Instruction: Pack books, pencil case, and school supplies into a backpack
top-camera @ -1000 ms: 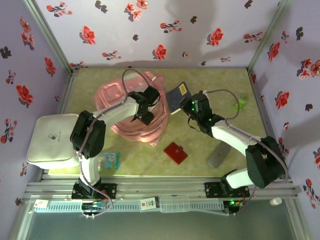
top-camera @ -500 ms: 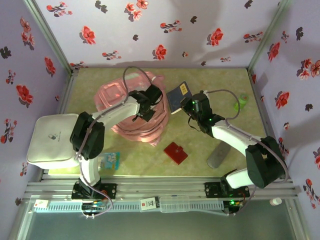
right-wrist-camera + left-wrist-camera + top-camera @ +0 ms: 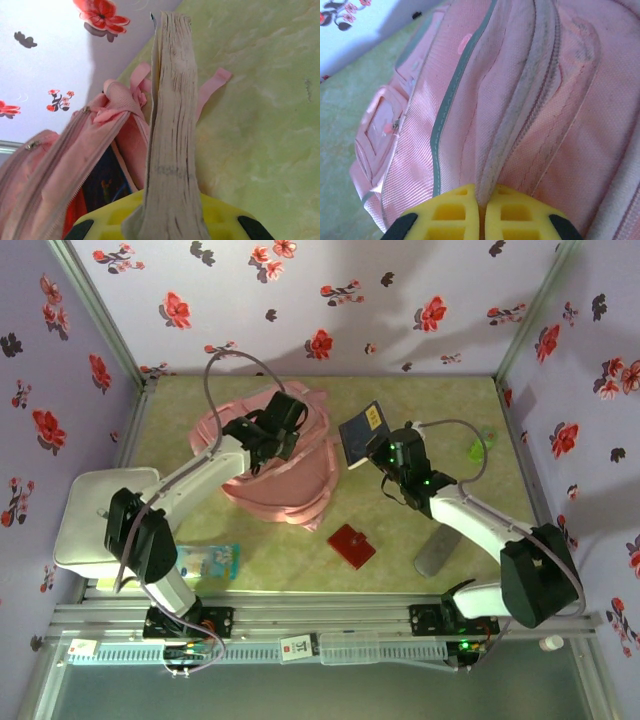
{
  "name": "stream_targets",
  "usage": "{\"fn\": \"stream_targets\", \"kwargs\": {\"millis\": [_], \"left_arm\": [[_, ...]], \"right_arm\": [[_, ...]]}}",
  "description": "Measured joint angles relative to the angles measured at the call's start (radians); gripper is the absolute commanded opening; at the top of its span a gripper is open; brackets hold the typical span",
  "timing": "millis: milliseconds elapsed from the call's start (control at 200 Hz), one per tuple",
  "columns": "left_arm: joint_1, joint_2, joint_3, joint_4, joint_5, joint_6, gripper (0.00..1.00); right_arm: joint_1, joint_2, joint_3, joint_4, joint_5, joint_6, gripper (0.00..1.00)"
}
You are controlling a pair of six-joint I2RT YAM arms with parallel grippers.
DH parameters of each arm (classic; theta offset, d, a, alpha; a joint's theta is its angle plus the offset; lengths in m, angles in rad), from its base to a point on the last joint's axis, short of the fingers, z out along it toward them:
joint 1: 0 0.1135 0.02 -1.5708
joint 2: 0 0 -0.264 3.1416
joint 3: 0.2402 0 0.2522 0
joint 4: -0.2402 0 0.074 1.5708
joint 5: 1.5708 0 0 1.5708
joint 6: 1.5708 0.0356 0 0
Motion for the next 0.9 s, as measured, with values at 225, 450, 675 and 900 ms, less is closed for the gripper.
{"fn": "stream_targets", "kwargs": {"millis": [225,450,675,900], "left_arm": [[0.0,-0.048,-0.027,0.157,-0.006,-0.004,0.0],[0.0,-0.052,-0.029,0.251,-0.005,-0.004,0.0],[0.0,-0.045,-0.022,0.255,-0.003,-0.006,0.0],[0.0,-0.024,-0.005,0.244,0.023,-0.039,0.0]], "right_arm": [[0.0,-0.038,-0.028,0.013,-0.126,-0.01,0.11],[0.018,0.035,-0.059,0.145,-0.261,0.047,0.12],[0.066,0.231,-0.019,0.28,-0.332,0.125,0.12],[0.098,0.383,0.101,0.312,-0.322,0.205,0.14]]}}
